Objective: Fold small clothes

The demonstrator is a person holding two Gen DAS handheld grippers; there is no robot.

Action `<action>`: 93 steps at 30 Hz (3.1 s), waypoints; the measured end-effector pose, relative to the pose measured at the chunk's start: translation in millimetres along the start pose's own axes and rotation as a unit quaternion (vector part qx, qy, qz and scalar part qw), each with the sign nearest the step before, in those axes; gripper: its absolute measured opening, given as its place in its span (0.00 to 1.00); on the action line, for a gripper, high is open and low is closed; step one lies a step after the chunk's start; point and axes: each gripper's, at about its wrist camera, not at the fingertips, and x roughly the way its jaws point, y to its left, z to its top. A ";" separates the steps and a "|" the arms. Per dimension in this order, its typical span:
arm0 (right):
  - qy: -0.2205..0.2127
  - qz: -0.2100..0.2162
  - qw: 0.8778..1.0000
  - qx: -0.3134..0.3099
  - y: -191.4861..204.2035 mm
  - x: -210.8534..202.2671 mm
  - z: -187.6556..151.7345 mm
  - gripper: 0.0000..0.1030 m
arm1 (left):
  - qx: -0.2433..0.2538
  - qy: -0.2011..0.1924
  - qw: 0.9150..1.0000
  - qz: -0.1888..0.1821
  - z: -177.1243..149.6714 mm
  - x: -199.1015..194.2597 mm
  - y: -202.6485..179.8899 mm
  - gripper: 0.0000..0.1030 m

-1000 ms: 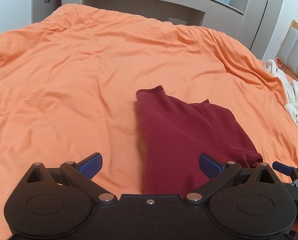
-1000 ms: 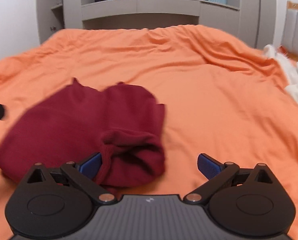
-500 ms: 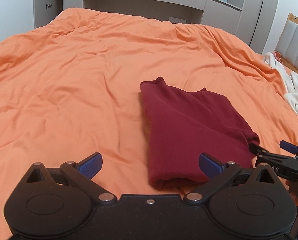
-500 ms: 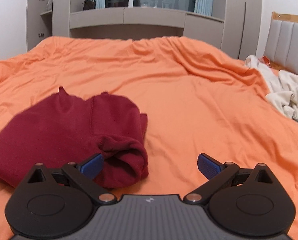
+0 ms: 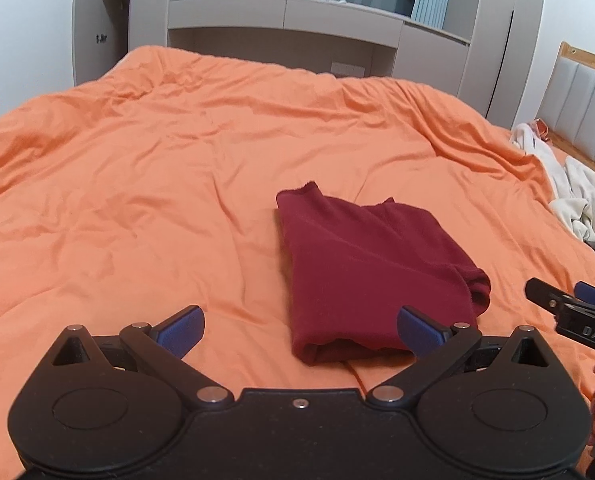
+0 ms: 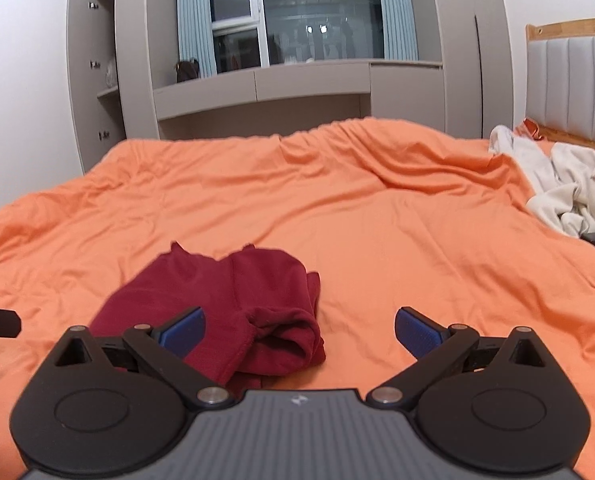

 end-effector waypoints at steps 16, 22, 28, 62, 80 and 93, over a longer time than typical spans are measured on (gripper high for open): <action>-0.053 0.000 0.999 0.007 30.5 -117.2 -33.2 1.00 | 0.032 -0.058 0.998 0.017 -54.8 -73.3 11.5 1.00; -0.051 -0.012 0.998 -0.023 49.4 -151.9 -60.6 1.00 | 0.047 -0.070 0.996 0.016 -87.0 -94.0 19.4 0.99; -0.044 -0.023 0.998 -0.039 60.3 -167.3 -77.0 1.00 | 0.050 -0.074 0.996 0.013 -108.5 -105.2 26.6 0.99; -0.025 -0.025 0.999 -0.033 56.3 -167.2 -93.8 1.00 | 0.056 -0.072 0.996 0.015 -122.8 -109.3 28.4 0.99; -0.023 -0.024 0.999 -0.033 56.0 -167.0 -94.0 1.00 | 0.055 -0.070 0.996 0.017 -122.2 -109.1 28.4 1.00; -0.021 -0.024 0.999 -0.032 55.9 -166.8 -95.8 1.00 | 0.055 -0.068 0.996 0.017 -124.7 -107.0 30.1 0.99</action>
